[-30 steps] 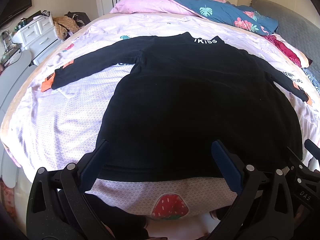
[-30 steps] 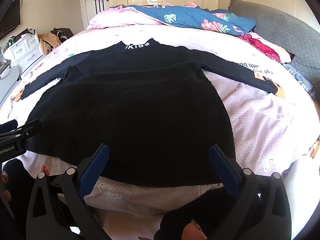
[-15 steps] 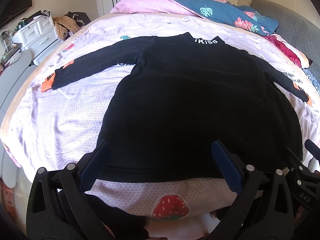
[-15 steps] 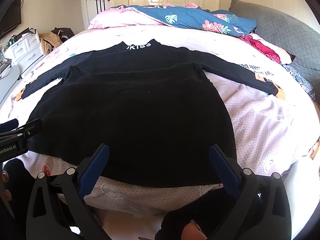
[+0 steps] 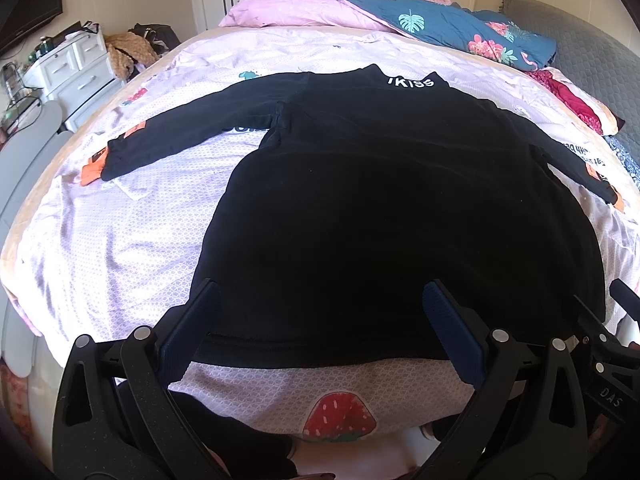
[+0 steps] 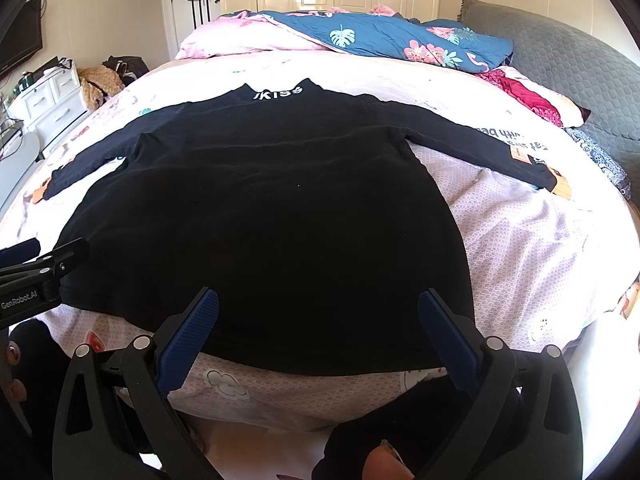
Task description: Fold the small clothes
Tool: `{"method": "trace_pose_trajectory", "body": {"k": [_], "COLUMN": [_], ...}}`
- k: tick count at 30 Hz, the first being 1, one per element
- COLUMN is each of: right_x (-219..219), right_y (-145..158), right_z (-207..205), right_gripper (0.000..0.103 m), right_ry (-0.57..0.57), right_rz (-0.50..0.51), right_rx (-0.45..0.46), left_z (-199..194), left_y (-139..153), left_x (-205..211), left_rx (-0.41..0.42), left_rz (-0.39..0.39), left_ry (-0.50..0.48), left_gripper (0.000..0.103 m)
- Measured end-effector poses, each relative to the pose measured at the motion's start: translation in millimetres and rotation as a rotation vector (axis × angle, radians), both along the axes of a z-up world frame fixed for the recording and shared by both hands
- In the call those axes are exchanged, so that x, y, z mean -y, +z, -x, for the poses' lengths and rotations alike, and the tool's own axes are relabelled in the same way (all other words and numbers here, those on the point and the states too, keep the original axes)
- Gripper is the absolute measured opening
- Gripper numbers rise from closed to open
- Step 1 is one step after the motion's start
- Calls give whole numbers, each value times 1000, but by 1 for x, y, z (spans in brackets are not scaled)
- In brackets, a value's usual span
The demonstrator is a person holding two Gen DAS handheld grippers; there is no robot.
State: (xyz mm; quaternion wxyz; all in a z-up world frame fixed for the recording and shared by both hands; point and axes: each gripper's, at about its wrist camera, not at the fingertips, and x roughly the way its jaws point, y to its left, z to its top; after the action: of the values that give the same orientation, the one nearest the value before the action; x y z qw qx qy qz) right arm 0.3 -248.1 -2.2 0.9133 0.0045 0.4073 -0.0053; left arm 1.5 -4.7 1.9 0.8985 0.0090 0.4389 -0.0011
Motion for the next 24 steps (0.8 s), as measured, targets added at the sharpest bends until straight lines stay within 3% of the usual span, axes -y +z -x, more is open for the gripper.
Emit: {"method": "trace_pose_trajectory", "body": {"k": [11,24], "right_x": [7,27], "right_y": [7,29], "right_z": [-14,-66], "right_gripper": [99,99], "right_ry": [-18,-69], "right_rz": [-16,-73], "right_rx": [-19,-35], "left_z": [-14,-75], "left_y": [5,22], "left_x": [7,19], "left_rx": [6,3], "left_rz": [-5,5], "left_ry": [-8,-1], "left_gripper": [95,95]}}
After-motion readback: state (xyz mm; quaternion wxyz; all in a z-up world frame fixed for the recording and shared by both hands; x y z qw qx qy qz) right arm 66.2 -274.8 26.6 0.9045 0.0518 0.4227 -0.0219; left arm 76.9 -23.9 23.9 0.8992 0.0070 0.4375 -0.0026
